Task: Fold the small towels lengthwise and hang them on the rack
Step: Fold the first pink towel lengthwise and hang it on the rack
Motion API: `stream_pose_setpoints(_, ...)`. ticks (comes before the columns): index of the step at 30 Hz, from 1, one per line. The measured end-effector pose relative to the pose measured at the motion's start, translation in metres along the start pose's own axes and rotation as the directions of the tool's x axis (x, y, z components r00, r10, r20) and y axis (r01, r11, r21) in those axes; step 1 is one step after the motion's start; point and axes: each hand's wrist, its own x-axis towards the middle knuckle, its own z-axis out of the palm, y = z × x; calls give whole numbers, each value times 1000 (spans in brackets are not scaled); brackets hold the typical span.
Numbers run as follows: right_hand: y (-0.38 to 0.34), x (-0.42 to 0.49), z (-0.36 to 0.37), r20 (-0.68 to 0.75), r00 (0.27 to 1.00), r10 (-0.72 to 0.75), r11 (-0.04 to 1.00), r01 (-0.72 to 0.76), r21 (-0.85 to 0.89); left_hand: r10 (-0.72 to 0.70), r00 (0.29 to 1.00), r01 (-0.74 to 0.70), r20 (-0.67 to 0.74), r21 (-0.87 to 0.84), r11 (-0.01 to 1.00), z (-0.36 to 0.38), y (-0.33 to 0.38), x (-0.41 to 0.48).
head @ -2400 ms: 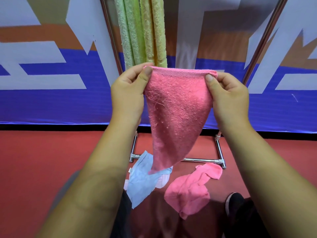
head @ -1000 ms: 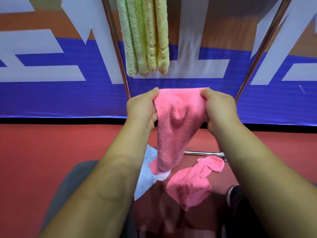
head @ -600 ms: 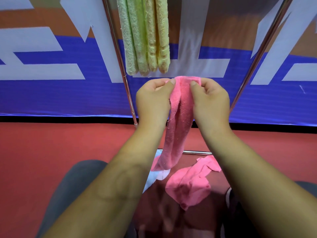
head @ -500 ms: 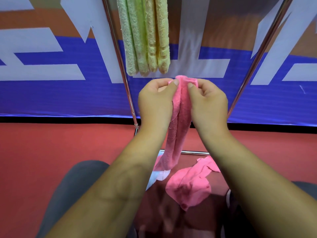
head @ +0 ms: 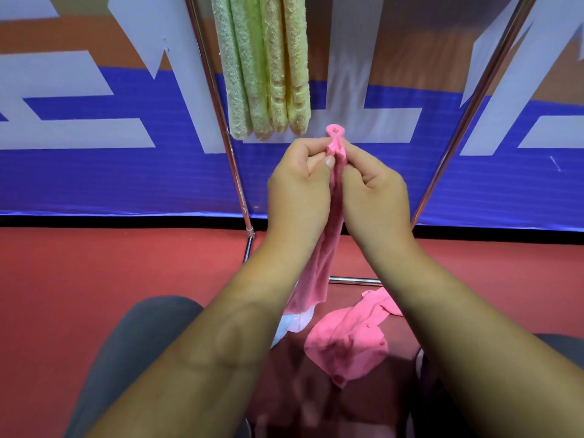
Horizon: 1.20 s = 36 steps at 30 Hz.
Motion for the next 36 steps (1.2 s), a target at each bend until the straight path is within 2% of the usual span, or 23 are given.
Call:
stream_pose_setpoints(4, 2, 2, -4, 27, 1000, 12, 1000, -12, 14, 6, 998, -2, 70, -53, 999, -1, -4, 1)
stream_pose_setpoints(8, 1, 4, -7, 48, 999, -1, 990, -6, 140, -4, 994, 23, 108, -175, 984, -2, -2, 0)
stream_pose_setpoints(13, 8, 14, -12, 3, 1000, 31, 984, -31, 177, -31, 982, 81, 187, -269, 960, -4, 2, 3)
stream_pose_setpoints(19, 13, 22, -18, -21, 997, 68, 969, -61, 239, -5, 963, 88, 268, -301, 950, -10, 6, 9)
stream_pose_setpoints(23, 22, 28, -19, 65, 988, 142, 934, -156, 323, 10, 965, 69, 262, -292, 954, -11, 7, 14)
stream_pose_setpoints(29, 23, 32, -22, 249, 961, 120, 886, -217, 409, 7, 976, 64, 220, -313, 948, -15, 7, 21)
stream_pose_setpoints(36, 0, 31, -25, 87, 996, -23, 933, -10, 360, 7, 987, 59, 159, -406, 912, -20, 19, 30)
